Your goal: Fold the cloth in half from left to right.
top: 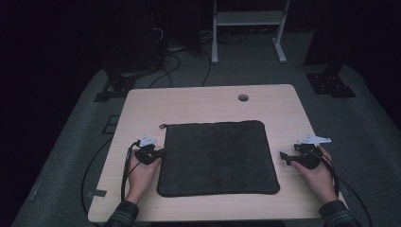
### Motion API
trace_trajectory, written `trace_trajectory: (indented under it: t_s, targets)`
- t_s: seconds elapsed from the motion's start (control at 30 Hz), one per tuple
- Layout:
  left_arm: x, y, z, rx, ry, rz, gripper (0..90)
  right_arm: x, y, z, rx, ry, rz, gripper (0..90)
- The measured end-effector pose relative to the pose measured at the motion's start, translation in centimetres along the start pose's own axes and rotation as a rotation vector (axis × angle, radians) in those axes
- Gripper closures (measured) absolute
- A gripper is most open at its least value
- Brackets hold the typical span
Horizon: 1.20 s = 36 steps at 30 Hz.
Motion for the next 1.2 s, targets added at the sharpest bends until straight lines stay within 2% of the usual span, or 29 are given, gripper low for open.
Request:
trace_trajectory:
  t_s: [0.13,0.23,0.4,0.57,0.67,0.7,0.8,0.9,0.97,1.07,1.2]
  targets:
    - [0.0,-0.1,0.0,0.012,-0.007,0.022,87.7,0.0,0.0,0.0,-0.001,0.0,0.0,25.0]
    - [-0.1,-0.2,0.2,0.016,-0.008,0.019,87.7,0.0,0.0,0.0,-0.001,0.0,0.001,25.0]
    - [-0.6,-1.1,0.9,0.029,0.003,0.043,87.8,0.0,0.0,0.0,-0.002,-0.001,0.002,24.6]
    - [-0.6,-2.4,1.4,0.004,0.005,0.051,87.7,0.0,0.0,0.0,-0.004,-0.002,0.004,24.4]
    - [-0.5,-3.8,2.0,-0.015,0.011,0.076,87.7,0.0,0.0,0.0,-0.005,-0.002,0.003,23.9]
    - [-0.5,-3.8,2.0,-0.015,0.011,0.076,87.7,0.0,0.0,0.0,-0.005,-0.002,0.003,23.9]
    - [-0.4,-5.2,2.5,-0.056,0.005,0.078,87.7,0.0,0.0,0.0,-0.007,-0.002,0.005,23.5]
    - [-0.4,-5.9,2.8,-0.113,0.008,0.052,87.7,0.0,0.0,0.0,-0.008,-0.003,0.007,23.2]
    - [-0.5,-6.3,3.2,-0.082,0.022,0.102,87.7,0.0,-0.1,-0.1,-0.009,-0.004,0.008,22.5]
    - [-1.0,-6.1,3.7,-0.029,0.055,0.149,87.7,0.0,0.0,-0.1,-0.008,-0.005,0.007,21.2]
    - [-1.7,-5.4,4.3,0.028,0.085,0.172,87.6,0.0,0.0,-0.1,-0.005,-0.008,0.002,20.3]
Point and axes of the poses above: each handheld gripper's, and its own axes: z roughly backward along the jaws, x roughly out of its underside, y roughly to its right, the point moved 4 cm from there along -z, roughly forward along the jaws, and after that the axes turned 14 degrees about -x, right-handed, at the moved point
